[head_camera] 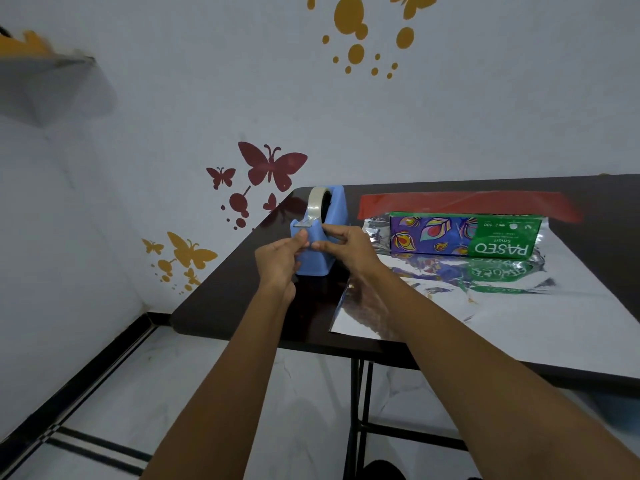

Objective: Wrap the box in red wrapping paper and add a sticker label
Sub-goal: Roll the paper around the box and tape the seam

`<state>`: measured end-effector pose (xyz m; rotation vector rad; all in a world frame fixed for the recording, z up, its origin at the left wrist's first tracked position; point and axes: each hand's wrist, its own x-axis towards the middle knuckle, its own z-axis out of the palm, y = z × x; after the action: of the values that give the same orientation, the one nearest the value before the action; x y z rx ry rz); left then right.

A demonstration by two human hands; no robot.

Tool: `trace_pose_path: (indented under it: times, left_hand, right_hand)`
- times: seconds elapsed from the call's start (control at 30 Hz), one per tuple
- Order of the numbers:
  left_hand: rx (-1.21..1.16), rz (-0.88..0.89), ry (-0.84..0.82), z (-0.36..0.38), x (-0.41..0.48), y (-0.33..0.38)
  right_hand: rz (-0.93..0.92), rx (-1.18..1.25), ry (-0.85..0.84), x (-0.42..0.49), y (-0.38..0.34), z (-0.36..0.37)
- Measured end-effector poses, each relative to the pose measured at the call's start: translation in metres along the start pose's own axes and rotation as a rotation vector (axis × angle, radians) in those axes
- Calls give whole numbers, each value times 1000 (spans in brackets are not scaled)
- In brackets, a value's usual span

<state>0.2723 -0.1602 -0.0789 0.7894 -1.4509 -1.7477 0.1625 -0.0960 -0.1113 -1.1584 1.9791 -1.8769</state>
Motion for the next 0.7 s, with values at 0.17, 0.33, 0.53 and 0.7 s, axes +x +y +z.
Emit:
trace_pose_path:
  times: [0.17, 0.33, 0.53, 0.7]
  left_hand:
    - [-11, -62, 15, -4, 0, -9]
    - [-75, -73, -8, -19, -9, -17]
    - [-1, 218, -168, 4, -44, -6]
    - [62, 211, -470, 65, -52, -4]
  right_hand:
    - [4, -16, 6, -3, -5, 0]
    - [4, -43, 7, -5, -8, 1]
    - [82, 146, 17, -18, -30, -36]
    - [-215, -375, 412, -35, -47, -139]
